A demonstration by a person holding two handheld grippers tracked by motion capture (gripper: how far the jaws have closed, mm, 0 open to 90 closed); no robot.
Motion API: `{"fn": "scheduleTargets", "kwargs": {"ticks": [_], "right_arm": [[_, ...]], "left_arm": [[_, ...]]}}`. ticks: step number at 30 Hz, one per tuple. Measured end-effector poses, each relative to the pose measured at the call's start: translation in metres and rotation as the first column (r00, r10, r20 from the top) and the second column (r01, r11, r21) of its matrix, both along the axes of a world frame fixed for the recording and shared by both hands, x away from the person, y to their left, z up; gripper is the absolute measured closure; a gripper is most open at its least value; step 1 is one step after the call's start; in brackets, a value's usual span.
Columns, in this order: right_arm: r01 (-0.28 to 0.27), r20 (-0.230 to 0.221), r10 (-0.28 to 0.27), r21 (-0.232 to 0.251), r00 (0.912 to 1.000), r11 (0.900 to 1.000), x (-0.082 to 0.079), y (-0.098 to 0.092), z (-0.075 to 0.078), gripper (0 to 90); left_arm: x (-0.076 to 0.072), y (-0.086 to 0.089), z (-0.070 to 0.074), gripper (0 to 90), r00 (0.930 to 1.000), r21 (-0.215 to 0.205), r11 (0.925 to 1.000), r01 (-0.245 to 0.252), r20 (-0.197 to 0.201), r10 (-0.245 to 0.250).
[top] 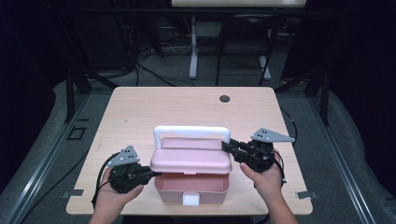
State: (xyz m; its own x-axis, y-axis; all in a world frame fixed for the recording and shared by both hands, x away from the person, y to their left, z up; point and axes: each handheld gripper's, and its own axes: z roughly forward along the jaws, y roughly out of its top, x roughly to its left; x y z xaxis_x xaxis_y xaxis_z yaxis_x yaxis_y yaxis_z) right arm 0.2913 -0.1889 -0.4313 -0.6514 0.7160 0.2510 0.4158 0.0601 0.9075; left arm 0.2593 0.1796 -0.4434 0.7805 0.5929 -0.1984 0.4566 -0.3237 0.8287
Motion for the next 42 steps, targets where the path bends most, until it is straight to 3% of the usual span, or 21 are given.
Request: {"fn": "scheduleTargets", "kwargs": {"ticks": [10, 18, 23, 27, 30, 42], "right_arm": [[0.022, 0.027, -0.021, -0.012, 0.9994, 1.000, -0.005, -0.007, 0.007, 71.9], [0.091, 0.067, -0.090, -0.005, 0.9936, 0.996, -0.021, -0.025, 0.016, 79.7], [0.129, 0.046, -0.127, -0.033, 0.9908, 0.991, -0.036, -0.037, 0.003, 88.3], [0.116, 0.022, -0.115, -0.070, 0.9931, 0.991, -0.042, -0.034, -0.015, 88.5], [0.115, 0.015, -0.114, -0.065, 0.9933, 0.991, -0.043, -0.032, -0.021, 88.5], [0.029, -0.012, -0.031, -0.126, 0.9994, 0.992, -0.052, -0.012, -0.046, 89.9]], "left_arm": [[0.002, -0.001, 0.004, 89.7, 1.0000, -0.010, 0.9999, -0.001, 0.008, 0.001], [0.006, 0.000, 0.009, 89.8, 0.9998, -0.019, 0.9998, 0.002, 0.022, -0.002], [0.007, 0.000, 0.011, 89.8, 0.9996, -0.021, 0.9998, -0.001, 0.028, 0.002], [0.008, 0.000, 0.013, 89.8, 0.9994, -0.026, 0.9996, -0.005, 0.033, 0.005], [0.008, -0.001, 0.013, 89.8, 0.9994, -0.032, 0.9995, -0.009, 0.033, 0.010], [0.009, -0.001, 0.016, 89.8, 0.9991, -0.027, 0.9995, -0.014, 0.040, 0.015]]}}
